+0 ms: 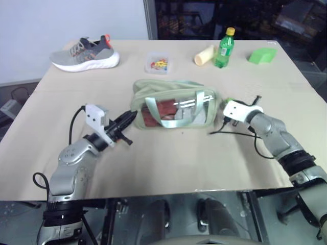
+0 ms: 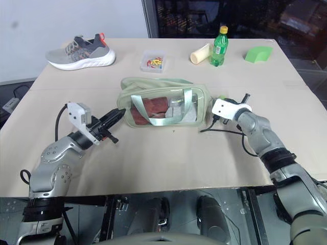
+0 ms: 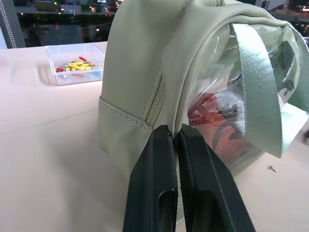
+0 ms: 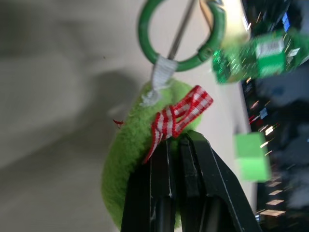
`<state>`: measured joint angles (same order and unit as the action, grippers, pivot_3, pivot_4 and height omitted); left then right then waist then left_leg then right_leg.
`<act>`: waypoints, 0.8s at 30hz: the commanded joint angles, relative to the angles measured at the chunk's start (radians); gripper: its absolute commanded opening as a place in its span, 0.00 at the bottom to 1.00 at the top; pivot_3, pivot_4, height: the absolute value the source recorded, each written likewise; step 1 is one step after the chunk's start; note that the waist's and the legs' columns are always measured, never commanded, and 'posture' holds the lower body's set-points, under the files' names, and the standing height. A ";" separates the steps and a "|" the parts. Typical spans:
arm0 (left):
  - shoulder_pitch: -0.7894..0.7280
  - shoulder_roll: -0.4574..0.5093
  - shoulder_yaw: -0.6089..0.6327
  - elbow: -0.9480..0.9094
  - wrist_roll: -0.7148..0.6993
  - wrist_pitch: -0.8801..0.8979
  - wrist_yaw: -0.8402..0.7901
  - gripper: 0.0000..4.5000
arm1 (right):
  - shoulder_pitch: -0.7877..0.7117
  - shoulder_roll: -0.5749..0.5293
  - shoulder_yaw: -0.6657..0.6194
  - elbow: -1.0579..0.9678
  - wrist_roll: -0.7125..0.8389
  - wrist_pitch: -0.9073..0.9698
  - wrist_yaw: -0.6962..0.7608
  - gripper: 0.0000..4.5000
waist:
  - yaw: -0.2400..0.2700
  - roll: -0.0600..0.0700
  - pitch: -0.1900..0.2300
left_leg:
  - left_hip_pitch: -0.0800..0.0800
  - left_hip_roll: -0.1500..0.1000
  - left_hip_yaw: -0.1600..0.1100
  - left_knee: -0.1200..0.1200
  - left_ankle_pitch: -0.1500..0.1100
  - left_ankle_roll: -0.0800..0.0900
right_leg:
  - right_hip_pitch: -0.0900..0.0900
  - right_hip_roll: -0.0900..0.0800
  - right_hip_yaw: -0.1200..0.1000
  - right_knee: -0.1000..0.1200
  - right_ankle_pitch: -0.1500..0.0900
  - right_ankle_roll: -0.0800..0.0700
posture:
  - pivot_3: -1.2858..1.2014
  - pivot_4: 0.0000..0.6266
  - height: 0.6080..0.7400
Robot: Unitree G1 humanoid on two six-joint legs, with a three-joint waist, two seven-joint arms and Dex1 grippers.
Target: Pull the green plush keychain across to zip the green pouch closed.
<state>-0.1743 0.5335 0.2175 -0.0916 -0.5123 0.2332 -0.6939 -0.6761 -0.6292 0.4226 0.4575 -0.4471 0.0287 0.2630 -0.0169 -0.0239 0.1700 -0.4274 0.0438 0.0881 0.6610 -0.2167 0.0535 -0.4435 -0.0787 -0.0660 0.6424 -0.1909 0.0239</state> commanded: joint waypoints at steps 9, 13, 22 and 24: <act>-0.018 0.000 0.072 -0.043 -0.159 0.038 -0.099 0.22 | 0.154 0.074 -0.390 -0.315 0.545 0.268 0.330 0.23 | 0.004 0.000 0.001 | -0.004 0.001 -0.001 0.000 0.000 0.000 | -0.001 0.000 -0.001 -0.001 0.003 0.003 | 0.52 0.24 1.00; 0.025 0.006 0.075 -0.092 -0.161 0.066 -0.083 0.64 | 0.228 0.037 -0.452 -0.451 0.653 0.355 0.423 0.67 | 0.005 0.000 0.001 | -0.004 0.001 -0.001 0.000 0.000 0.000 | -0.001 0.000 -0.001 -0.002 0.002 0.002 | 0.52 0.24 1.00; 0.320 0.076 0.237 -0.320 -0.265 0.138 -0.103 0.99 | 0.551 -0.144 -0.698 -0.798 0.882 0.482 0.587 1.00 | 0.007 0.001 0.002 | -0.005 0.002 -0.001 -0.001 -0.001 0.000 | -0.003 -0.001 -0.001 -0.003 0.000 0.000 | 0.52 0.24 1.00; 0.401 0.092 0.266 -0.362 -0.266 0.149 -0.114 0.99 | 0.594 -0.175 -0.732 -0.813 0.878 0.471 0.599 1.00 | 0.006 0.001 0.002 | -0.004 0.002 -0.001 -0.001 -0.003 -0.004 | -0.003 -0.001 -0.001 -0.003 0.000 0.000 | 0.52 0.24 1.00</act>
<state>0.1882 0.6091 0.4423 -0.3873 -0.7545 0.3736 -0.7912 -0.0922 -0.7737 -0.2507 -0.3109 0.4131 0.5085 0.8474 -0.0108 -0.0232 0.1717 -0.4314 0.0454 0.0874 0.6601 -0.2196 0.0495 -0.4464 -0.0803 -0.0669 0.6394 -0.1912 0.0239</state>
